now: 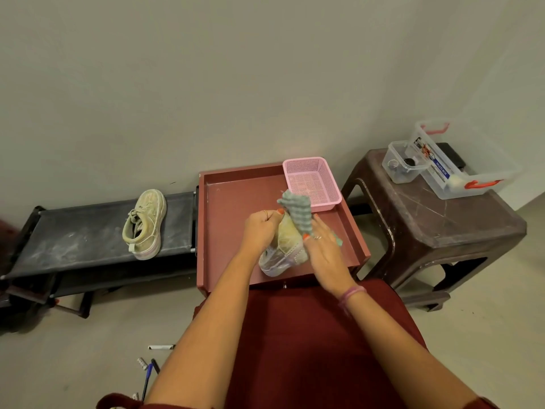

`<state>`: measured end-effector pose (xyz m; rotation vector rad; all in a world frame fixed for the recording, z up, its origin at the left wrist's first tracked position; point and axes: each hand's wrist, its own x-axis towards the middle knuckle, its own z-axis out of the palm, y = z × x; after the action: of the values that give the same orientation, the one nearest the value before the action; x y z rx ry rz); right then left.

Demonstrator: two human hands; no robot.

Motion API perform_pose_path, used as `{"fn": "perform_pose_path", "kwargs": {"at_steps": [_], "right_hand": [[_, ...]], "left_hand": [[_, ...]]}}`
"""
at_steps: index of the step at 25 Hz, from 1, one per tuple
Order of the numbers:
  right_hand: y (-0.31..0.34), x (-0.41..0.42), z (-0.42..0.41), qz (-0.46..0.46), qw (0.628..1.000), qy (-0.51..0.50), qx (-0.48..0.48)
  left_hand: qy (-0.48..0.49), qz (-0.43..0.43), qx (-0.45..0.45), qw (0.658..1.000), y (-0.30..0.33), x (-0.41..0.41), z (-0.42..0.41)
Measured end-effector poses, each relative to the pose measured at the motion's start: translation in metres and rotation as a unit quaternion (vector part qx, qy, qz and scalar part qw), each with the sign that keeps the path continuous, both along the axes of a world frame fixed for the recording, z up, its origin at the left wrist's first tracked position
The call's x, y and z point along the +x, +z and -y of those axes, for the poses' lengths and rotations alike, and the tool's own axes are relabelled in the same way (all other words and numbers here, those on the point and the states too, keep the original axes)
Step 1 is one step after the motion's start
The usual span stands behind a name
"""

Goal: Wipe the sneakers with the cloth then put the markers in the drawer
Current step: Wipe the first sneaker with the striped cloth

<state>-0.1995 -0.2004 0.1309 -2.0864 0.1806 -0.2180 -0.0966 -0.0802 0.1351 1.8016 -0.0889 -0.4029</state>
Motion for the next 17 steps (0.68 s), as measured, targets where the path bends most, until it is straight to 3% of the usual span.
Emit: {"fn": "perform_pose_path", "kwargs": {"at_steps": [2,4,8,10,12,13,15,17], "right_hand": [[-0.019,-0.021,-0.004,0.059,0.979,0.067,-0.183],[-0.027,-0.032,-0.003,0.082,0.966,0.068,-0.236],[-0.027,-0.012,0.003,0.075,0.992,0.002,-0.098],[-0.018,0.006,0.005,0.066,0.997,-0.024,0.016],[0.001,0.021,0.007,0.001,0.975,-0.094,0.202],[0.007,0.026,0.007,-0.033,0.964,-0.118,0.237],[0.009,0.022,0.006,-0.038,0.979,-0.095,0.175],[-0.004,0.004,-0.002,0.0,0.999,0.002,-0.051]], "left_hand": [[0.011,-0.013,-0.012,1.0,0.003,0.001,-0.002],[-0.001,-0.02,-0.024,1.0,0.005,0.001,-0.004],[-0.014,0.006,-0.003,1.0,0.001,0.002,-0.003],[-0.005,0.014,0.003,1.0,0.001,0.002,-0.005],[0.001,0.02,0.005,1.0,0.002,0.001,-0.006],[0.003,0.019,0.006,1.0,0.002,0.0,-0.006],[0.01,0.013,0.006,1.0,0.001,0.0,-0.006],[0.015,0.002,0.0,1.0,0.004,0.0,-0.005]]}}
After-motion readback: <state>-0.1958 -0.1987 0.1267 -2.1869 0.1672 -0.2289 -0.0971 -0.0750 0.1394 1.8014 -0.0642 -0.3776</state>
